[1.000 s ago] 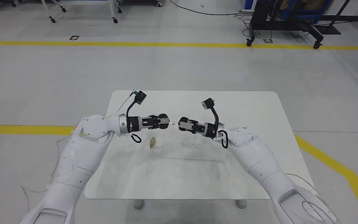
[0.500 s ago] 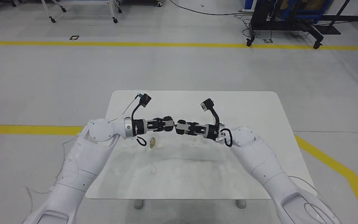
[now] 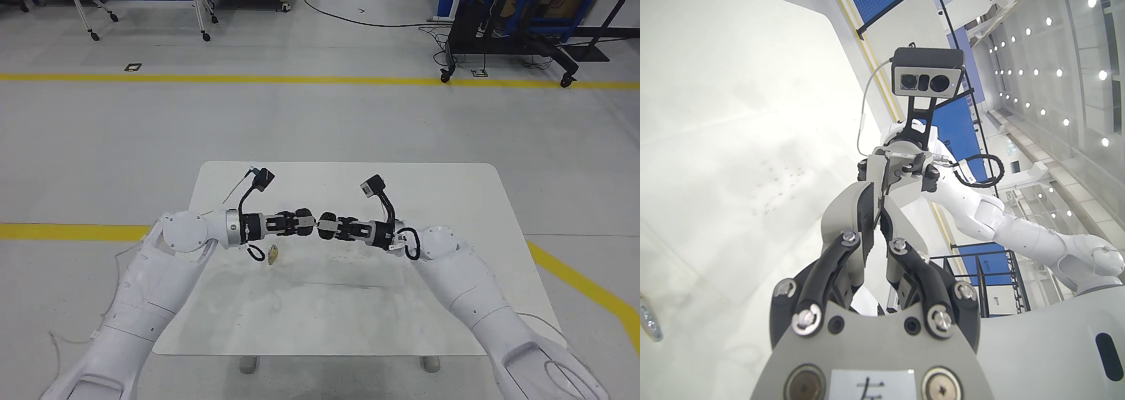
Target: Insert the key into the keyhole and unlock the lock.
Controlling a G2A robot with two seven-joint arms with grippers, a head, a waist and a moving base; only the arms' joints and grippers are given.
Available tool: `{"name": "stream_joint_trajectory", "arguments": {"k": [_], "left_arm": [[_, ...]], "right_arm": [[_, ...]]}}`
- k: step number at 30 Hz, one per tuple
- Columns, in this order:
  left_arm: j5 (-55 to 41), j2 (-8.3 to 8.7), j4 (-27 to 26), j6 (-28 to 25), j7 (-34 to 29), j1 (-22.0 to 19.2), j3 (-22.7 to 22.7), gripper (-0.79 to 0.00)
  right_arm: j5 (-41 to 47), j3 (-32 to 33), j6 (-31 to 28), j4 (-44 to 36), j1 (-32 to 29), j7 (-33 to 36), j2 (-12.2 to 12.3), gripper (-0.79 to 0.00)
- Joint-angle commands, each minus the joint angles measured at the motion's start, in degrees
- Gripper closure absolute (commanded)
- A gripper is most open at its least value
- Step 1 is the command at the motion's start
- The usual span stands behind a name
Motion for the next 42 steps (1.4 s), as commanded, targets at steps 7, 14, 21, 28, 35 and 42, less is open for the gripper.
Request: {"name": "stream_joint_trajectory", "arguments": {"k": [7,14,21,28,35,42], "left_arm": [[-3.7,1.02,0.7,-1.9,2.4,0.9,-5.6,-0.785],[0.0,3.85,-3.8,-1.3,0.5,6.7,-14.8,-0.785],[13.1,6.14,-13.0,0.1,3.2,17.0,-21.2,-0.785],[39.9,6.81,-22.1,4.5,12.4,24.3,-18.3,-0.785],[49.9,5.72,-17.8,7.4,16.5,21.2,-10.3,-0.785],[53.3,4.93,-16.3,8.3,15.9,18.2,-5.8,-0.443]], "right_arm": [[1.3,4.9,-5.0,1.2,-1.6,-2.6,1.4,0.000],[-2.0,15.8,-10.4,-4.1,-8.0,-7.9,5.0,0.000],[-2.8,18.2,-10.7,-7.2,-10.4,-8.9,5.7,0.000],[-2.8,18.2,-10.7,-7.2,-10.4,-8.9,5.7,0.000],[-2.8,18.2,-10.7,-7.2,-10.4,-8.9,5.7,0.000],[-2.8,18.2,-10.7,-7.2,-10.4,-8.9,5.7,0.000]]}}
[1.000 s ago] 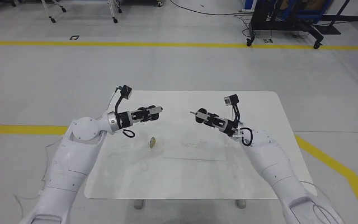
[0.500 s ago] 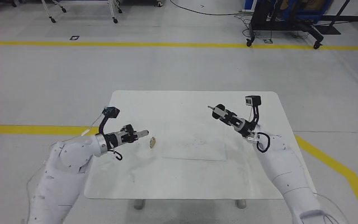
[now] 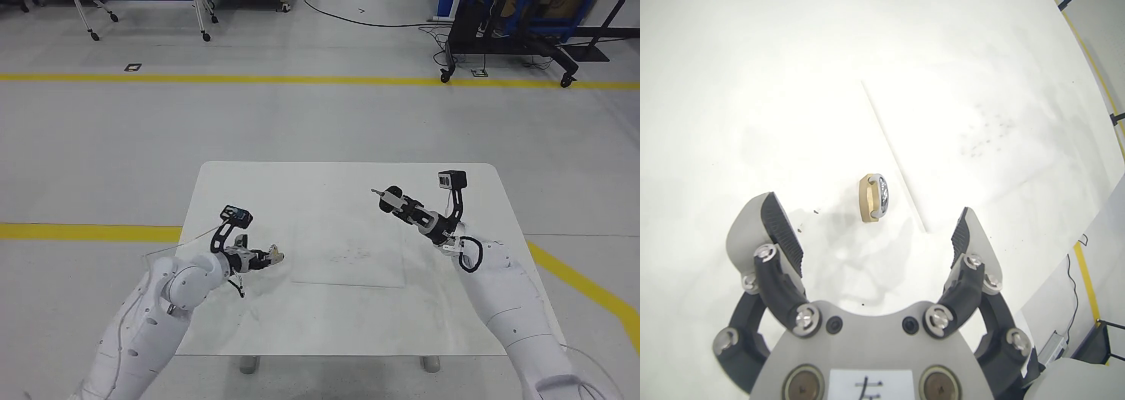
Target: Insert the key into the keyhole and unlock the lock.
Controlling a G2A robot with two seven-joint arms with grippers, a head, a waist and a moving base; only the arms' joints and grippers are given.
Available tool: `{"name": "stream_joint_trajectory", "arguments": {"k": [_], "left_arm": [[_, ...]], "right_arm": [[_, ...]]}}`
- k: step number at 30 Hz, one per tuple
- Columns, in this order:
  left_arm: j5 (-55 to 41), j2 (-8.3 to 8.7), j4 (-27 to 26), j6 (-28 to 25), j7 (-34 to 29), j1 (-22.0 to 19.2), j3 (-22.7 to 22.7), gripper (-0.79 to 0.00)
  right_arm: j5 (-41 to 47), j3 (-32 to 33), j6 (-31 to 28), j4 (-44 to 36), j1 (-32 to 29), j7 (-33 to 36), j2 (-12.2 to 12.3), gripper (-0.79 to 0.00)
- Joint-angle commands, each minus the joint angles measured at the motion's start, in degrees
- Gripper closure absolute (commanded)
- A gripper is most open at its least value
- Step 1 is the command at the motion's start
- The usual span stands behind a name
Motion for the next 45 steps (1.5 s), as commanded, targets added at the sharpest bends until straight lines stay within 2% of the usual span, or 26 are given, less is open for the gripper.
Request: {"name": "stream_joint_trajectory", "arguments": {"k": [1,7,15,22,25,26,27,28,43,45], "left_arm": [[1.2,-0.11,0.1,0.3,-0.5,-0.6,0.8,-0.388],[0.3,-0.30,0.6,0.8,-1.8,-1.6,1.1,-0.305],[-1.6,-0.51,1.4,0.3,-6.3,-3.3,2.2,-0.268],[-1.7,-0.57,2.1,0.2,-5.7,-3.8,2.2,-0.240],[-0.8,-0.65,2.3,0.4,-5.9,-4.4,2.7,-0.172],[-0.4,-0.68,2.4,0.6,-5.9,-4.6,2.9,-0.126],[0.1,-0.70,2.4,0.9,-6.0,-4.7,3.1,-0.037],[0.4,-0.72,2.3,1.1,-6.2,-4.8,3.3,0.000],[0.3,-0.96,4.2,3.1,-8.5,-6.2,3.8,0.000],[-2.7,-1.15,4.8,2.6,-7.0,-6.3,3.4,0.000]], "right_arm": [[0.0,0.0,0.0,0.0,0.0,0.0,0.0,0.000],[0.0,0.0,0.0,0.0,0.0,0.0,0.0,0.000],[0.0,0.0,0.0,0.0,0.0,0.0,0.0,0.000],[0.0,0.0,0.0,0.0,0.0,0.0,0.0,0.000],[0.0,0.0,0.0,0.0,0.0,0.0,0.0,0.000],[0.0,0.0,0.0,0.0,0.0,0.0,0.0,0.000],[0.0,0.0,0.0,0.0,0.0,0.0,0.0,0.000],[0.0,0.0,0.0,0.0,0.0,0.0,0.0,0.000],[0.0,0.0,0.0,0.0,0.0,0.0,0.0,0.000],[0.0,0.0,0.0,0.0,0.0,0.0,0.0,0.000]]}}
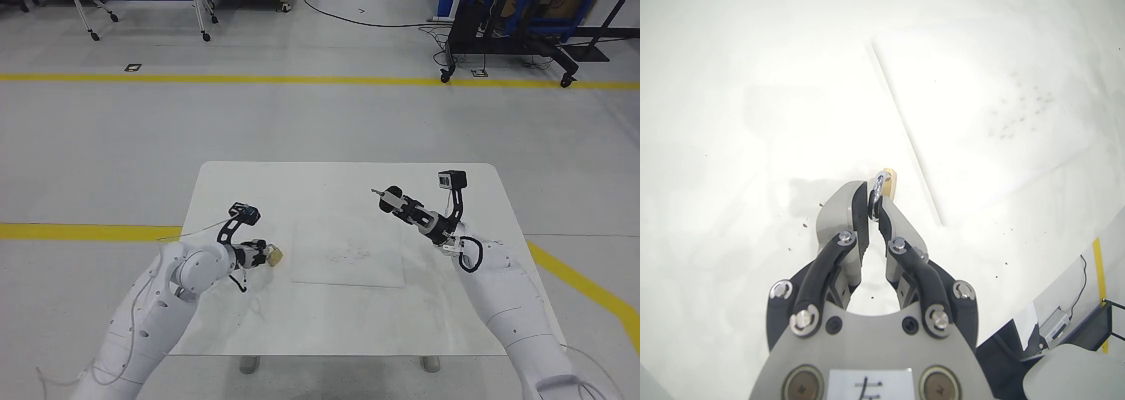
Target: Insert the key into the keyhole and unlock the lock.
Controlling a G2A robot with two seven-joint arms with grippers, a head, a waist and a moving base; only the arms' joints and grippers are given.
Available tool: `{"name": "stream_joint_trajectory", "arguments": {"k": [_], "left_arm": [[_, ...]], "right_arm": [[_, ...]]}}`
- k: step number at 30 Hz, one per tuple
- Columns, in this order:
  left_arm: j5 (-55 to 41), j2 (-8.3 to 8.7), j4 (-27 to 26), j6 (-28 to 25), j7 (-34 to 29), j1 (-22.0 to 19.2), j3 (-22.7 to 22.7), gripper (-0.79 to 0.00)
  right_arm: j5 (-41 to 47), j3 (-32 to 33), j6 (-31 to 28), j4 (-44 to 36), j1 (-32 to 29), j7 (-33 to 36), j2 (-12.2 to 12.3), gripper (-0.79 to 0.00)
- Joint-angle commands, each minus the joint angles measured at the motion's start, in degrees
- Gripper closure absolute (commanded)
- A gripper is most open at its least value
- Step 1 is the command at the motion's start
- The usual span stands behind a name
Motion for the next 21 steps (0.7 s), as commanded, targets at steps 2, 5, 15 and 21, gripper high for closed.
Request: {"name": "stream_joint_trajectory", "arguments": {"k": [2,5,15,21], "left_arm": [[-9.9,-0.42,2.0,-1.9,3.1,0.0,-1.7,0.000],[-28.3,-0.95,6.5,-5.8,5.5,-0.2,-5.4,0.000],[-60.7,-1.97,15.9,-17.6,0.9,-2.3,-9.7,0.000],[-72.9,-2.85,19.7,-20.5,-4.3,-3.5,-8.8,0.000]], "right_arm": [[0.0,0.0,0.0,0.0,0.0,0.0,0.0,0.000],[0.0,0.0,0.0,0.0,0.0,0.0,0.0,0.000],[0.0,0.0,0.0,0.0,0.0,0.0,0.0,0.000],[0.0,0.0,0.0,0.0,0.0,0.0,0.0,0.000]]}}
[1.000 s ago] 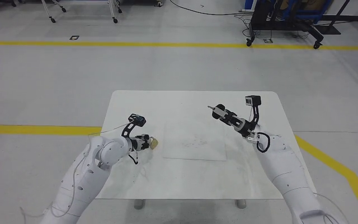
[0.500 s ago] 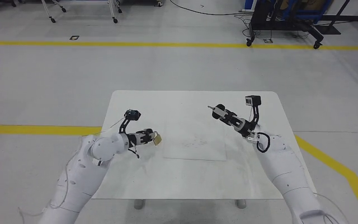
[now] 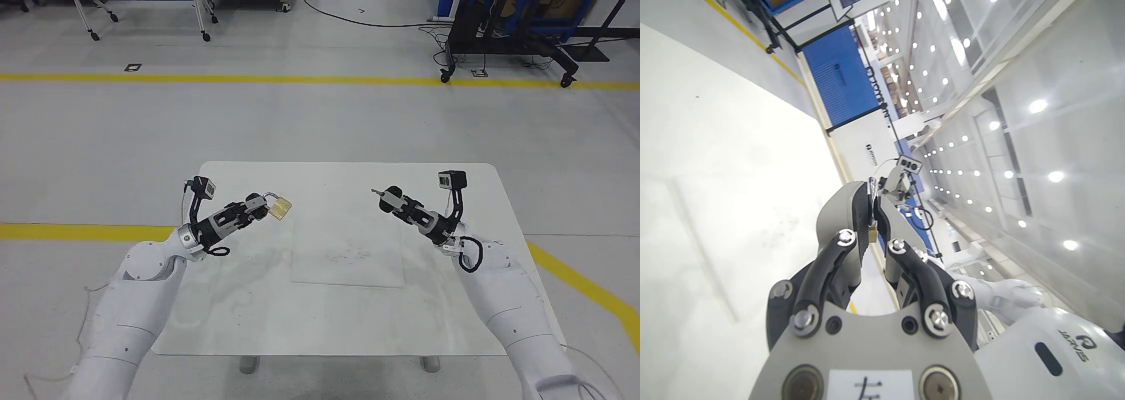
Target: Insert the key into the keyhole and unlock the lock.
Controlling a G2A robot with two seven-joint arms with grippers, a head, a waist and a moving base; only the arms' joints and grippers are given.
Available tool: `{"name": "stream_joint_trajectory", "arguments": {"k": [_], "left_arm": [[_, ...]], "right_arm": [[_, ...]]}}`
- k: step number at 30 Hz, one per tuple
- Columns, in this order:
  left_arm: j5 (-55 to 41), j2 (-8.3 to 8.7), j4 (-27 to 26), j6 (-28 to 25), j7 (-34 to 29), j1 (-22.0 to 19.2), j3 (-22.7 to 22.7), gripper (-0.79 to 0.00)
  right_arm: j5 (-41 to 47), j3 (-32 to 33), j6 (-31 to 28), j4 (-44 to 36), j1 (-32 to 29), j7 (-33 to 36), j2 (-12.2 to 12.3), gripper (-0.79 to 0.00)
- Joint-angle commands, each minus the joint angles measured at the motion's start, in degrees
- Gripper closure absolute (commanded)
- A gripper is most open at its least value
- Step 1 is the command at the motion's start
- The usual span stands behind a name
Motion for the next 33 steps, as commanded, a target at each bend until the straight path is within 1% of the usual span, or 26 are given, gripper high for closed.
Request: {"name": "stream_joint_trajectory", "arguments": {"k": [1,11,12,13,15,17,19,22,27,33], "left_arm": [[-2.6,-0.23,0.8,-0.2,-1.4,-0.3,0.5,0.000],[-1.9,-0.19,0.7,-0.3,-1.1,-0.3,0.4,0.000],[3.7,0.11,0.0,-1.0,0.6,-0.4,0.3,0.000],[12.0,0.55,-1.0,-1.8,3.3,-0.6,0.0,0.000],[27.5,1.26,-4.4,-1.3,10.7,0.2,-0.7,0.000],[38.3,1.69,-8.2,0.8,15.9,2.0,-1.0,0.000],[46.6,2.00,-11.1,2.9,18.6,3.7,-0.7,0.000],[55.1,2.25,-13.5,5.2,19.8,5.2,0.4,0.000],[63.3,2.28,-14.8,7.6,22.5,5.8,1.9,0.000],[71.1,2.12,-14.9,8.2,26.2,6.1,4.1,0.000]], "right_arm": [[0.0,0.0,0.0,0.0,0.0,0.0,0.0,0.000],[0.0,0.0,0.0,0.0,0.0,0.0,0.0,0.000],[0.0,0.0,0.0,0.0,0.0,0.0,0.0,0.000],[0.0,0.0,0.0,0.0,0.0,0.0,0.0,0.000],[0.0,0.0,0.0,0.0,0.0,0.0,0.0,0.000],[0.0,0.0,0.0,0.0,0.0,0.0,0.0,0.000],[0.0,0.0,0.0,0.0,0.0,0.0,0.0,0.000],[0.0,0.0,0.0,0.0,0.0,0.0,0.0,0.000],[0.0,0.0,0.0,0.0,0.0,0.0,0.0,0.000],[0.0,0.0,0.0,0.0,0.0,0.0,0.0,0.000]]}}
